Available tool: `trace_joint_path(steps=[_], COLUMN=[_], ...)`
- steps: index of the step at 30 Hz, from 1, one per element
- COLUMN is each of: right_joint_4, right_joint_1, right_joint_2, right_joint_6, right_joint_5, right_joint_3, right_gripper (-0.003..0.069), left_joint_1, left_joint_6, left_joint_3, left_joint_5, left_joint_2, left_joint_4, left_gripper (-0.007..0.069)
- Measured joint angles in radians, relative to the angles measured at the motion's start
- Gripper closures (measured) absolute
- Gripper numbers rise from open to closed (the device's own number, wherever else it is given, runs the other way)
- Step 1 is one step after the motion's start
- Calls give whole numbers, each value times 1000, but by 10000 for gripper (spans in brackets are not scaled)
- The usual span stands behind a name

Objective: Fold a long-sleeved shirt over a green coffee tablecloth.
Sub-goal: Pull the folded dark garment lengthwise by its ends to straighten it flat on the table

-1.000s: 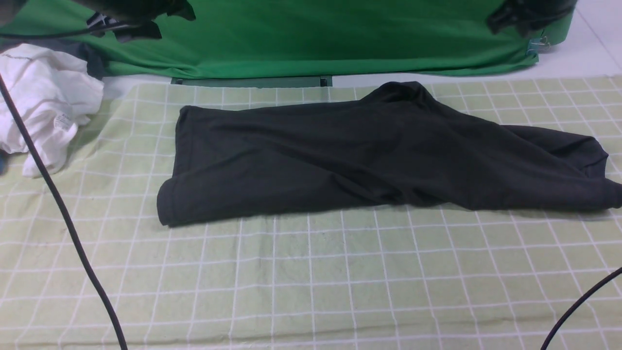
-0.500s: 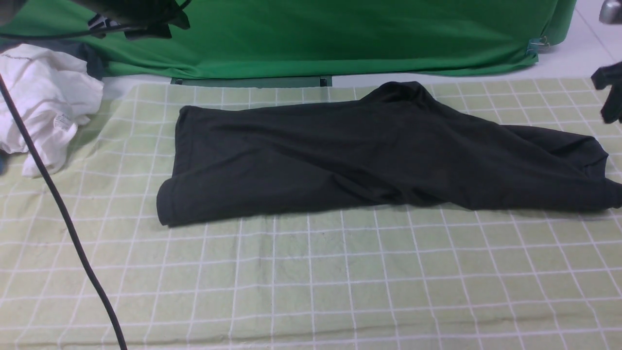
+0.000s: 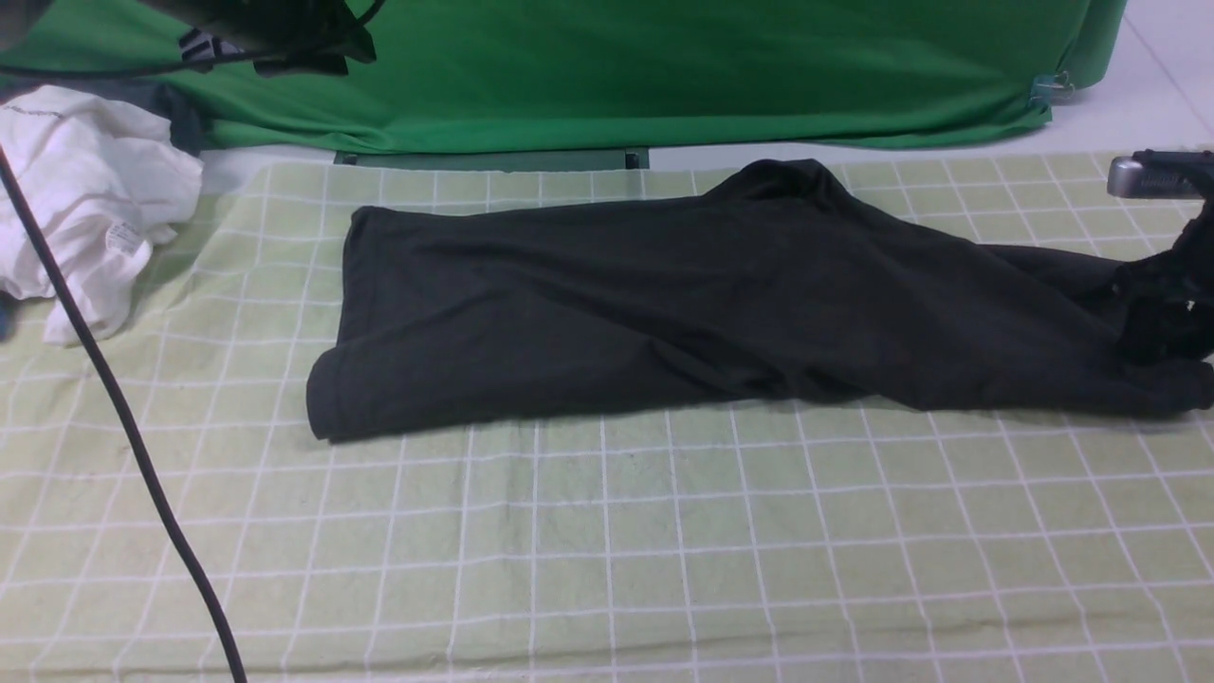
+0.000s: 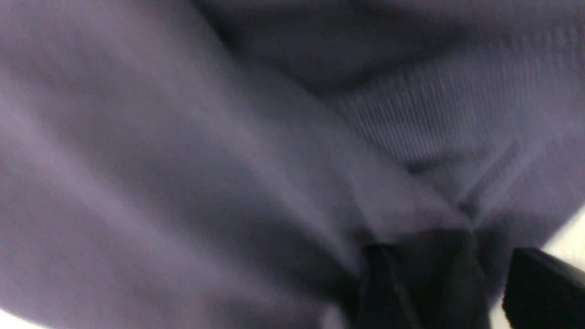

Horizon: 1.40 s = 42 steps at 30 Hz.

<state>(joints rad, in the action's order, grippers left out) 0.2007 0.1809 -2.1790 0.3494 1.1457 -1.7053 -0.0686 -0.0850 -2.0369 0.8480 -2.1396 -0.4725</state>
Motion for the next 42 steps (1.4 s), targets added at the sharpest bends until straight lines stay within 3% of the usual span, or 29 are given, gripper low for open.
trace_joint_path(steps=[10, 14, 19, 33, 42], right_joint_4=[-14, -5, -4, -100, -107], right_joint_1=[0, 0, 0, 50, 50], right_joint_2=[0, 0, 1, 82, 30], right_joint_6=[24, 31, 47, 26, 29], right_joint_5=[36, 48, 60, 61, -134], right_joint_3=[0, 0, 0, -112, -119], right_gripper=[323, 488, 624, 624, 566], left_joint_1=[0, 0, 0, 0, 0], left_joint_6=[-3, -3, -3, -3, -3], left_joint_3=[0, 0, 0, 0, 0], left_joint_5=[15, 18, 18, 60, 67], left_joint_2=[0, 0, 0, 0, 0], left_joint_4=[-3, -3, -3, -3, 26], left_gripper=[419, 417, 413, 411, 410])
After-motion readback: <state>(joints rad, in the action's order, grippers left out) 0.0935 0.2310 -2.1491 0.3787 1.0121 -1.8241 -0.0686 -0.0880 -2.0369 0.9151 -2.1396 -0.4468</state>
